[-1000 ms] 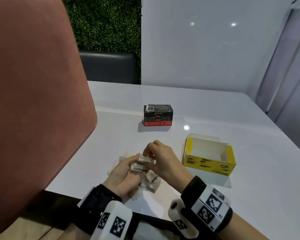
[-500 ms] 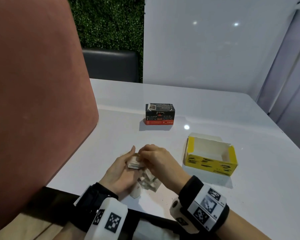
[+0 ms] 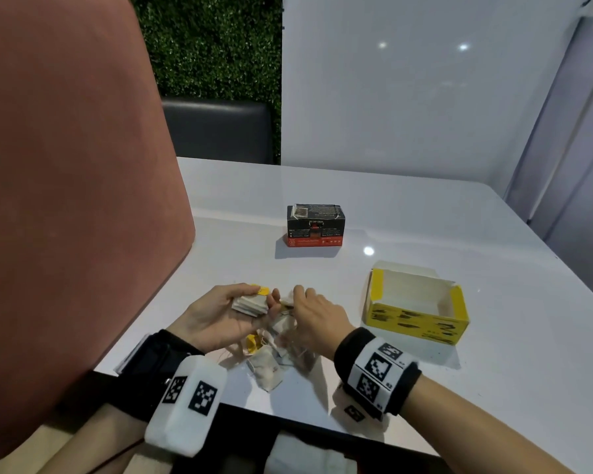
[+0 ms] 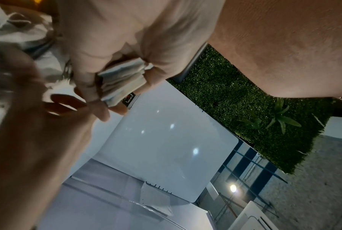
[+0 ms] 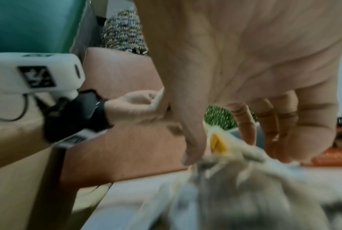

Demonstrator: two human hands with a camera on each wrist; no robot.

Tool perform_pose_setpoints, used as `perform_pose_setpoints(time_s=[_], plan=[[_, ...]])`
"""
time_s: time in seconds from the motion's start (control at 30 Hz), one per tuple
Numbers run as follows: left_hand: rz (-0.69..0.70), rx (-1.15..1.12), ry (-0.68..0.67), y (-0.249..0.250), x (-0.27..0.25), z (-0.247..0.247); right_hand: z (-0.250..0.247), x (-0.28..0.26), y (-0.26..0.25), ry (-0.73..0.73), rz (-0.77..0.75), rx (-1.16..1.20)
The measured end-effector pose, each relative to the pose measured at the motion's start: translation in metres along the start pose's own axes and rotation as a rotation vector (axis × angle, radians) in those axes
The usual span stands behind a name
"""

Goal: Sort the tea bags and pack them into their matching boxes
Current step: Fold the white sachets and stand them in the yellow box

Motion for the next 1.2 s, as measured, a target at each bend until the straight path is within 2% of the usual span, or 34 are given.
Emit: perform_pose_setpoints(time_s=[0.2,0.37,0.47,0.7,0.77,0.87,0.93,1.07,1.2], plan=[[-0.025,-0.007,0.037,-0.01,-0.005,-0.014,-0.03,0.03,0.013,-0.03,-0.025,0.058],[-0.069,-0.002,0.039,-0.025,-0.005,-0.02,-0.008,0.044,0.023,-0.166,0.038,0.226],[-0.088,-0.025,0.033,-0.032,-0.003,-0.025,-0.006,0.046,0.029,-0.122,0.076,0.366],[-0.149,-0.145,-0.014,-0.046,0.007,-0.03,-0.001,0.052,0.032,-0.036,0.044,0.347],[-0.144,-0.177,-0.028,-0.046,0.009,-0.03,-0.017,0.051,0.031,0.068,0.012,0.332],[-0.114,-0.228,-0.065,-0.045,0.011,-0.021,-0.056,0.034,0.016,0.318,-0.089,0.364],[-0.083,-0.253,-0.089,-0.044,0.014,-0.012,-0.071,0.015,-0.003,0.4,-0.176,0.355],[-0.013,-0.162,-0.066,-0.04,0.023,-0.006,-0.064,-0.017,-0.037,0.37,-0.321,0.162],[0.025,-0.161,-0.01,-0.04,0.031,-0.011,-0.064,-0.032,-0.039,0.351,-0.337,0.12]])
Point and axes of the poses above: each hand's wrist, its own x-axis towards the middle knuckle, its own z-axis out of the palm, y = z × x, the point moved 10 cm from there along x, towards the middle knuckle, and after that the axes turned 8 degrees about -z, right-handed, at the moved point
